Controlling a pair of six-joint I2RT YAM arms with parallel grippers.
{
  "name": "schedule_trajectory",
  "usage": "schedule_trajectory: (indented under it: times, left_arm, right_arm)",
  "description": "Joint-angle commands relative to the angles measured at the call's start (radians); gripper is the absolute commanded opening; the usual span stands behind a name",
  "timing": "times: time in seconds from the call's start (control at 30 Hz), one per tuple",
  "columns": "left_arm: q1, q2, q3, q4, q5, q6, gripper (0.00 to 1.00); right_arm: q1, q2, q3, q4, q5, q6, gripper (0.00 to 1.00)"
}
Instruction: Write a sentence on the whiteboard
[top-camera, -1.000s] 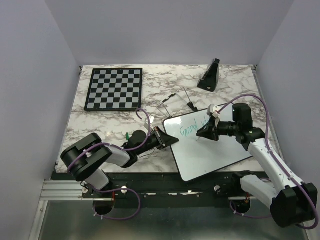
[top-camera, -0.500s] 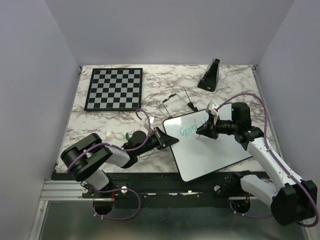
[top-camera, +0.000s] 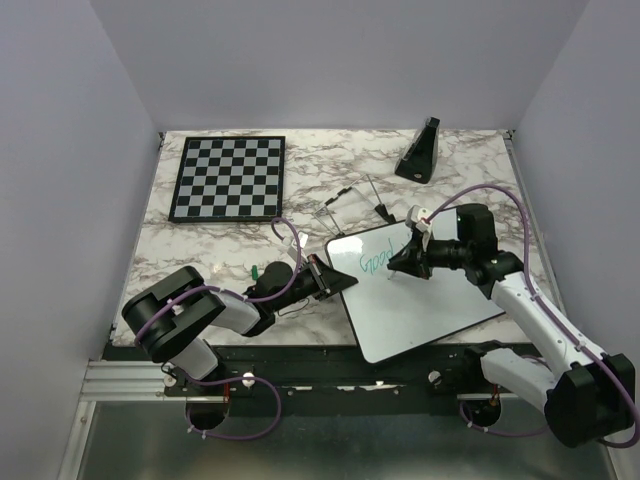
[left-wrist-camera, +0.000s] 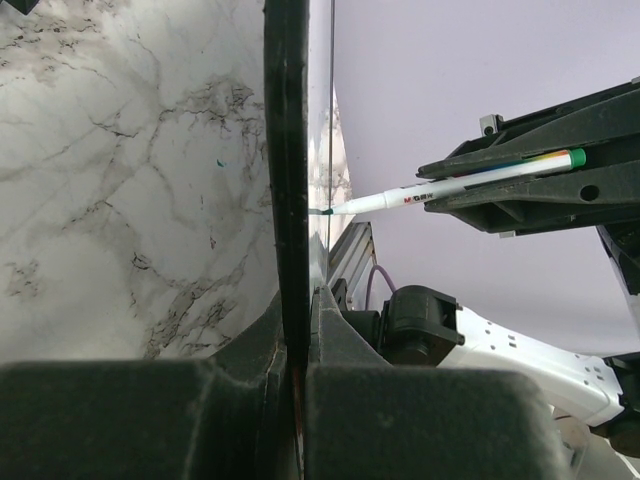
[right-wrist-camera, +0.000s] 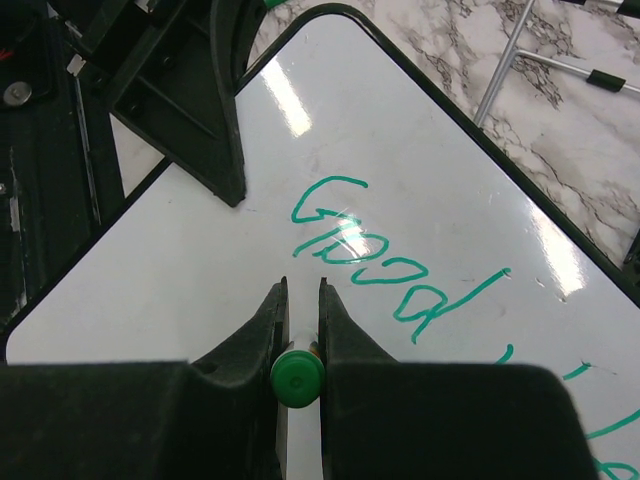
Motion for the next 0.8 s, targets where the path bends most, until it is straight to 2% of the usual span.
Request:
schedule_trajectory:
  times: [0.0,0.13,0.53,0.77]
  left_arm:
    - [-0.006,-0.007,0.0,0.089,-0.059,0.046,0.0]
    - [-0.005,-0.009,-0.003,0.087,-0.059,0.048,0.0]
    - [-0.005,-0.023,-0.006,0.073,-0.06,0.054,0.0]
    - [-0.005,-0.023,0.0,0.067,-0.057,0.057,0.0]
  right_arm:
    - [0.009,0.019,0.041,-0.1,-0.025,-0.071,0.01]
    - [0.009,0.012,0.053,-0.17,-0.017,-0.121,0.01]
    - [0.007,-0.006,0.053,-0.201,0.098,-0.119,0.01]
    - [0.009,-0.012,0.056,-0.269,0.071,-0.164,0.0]
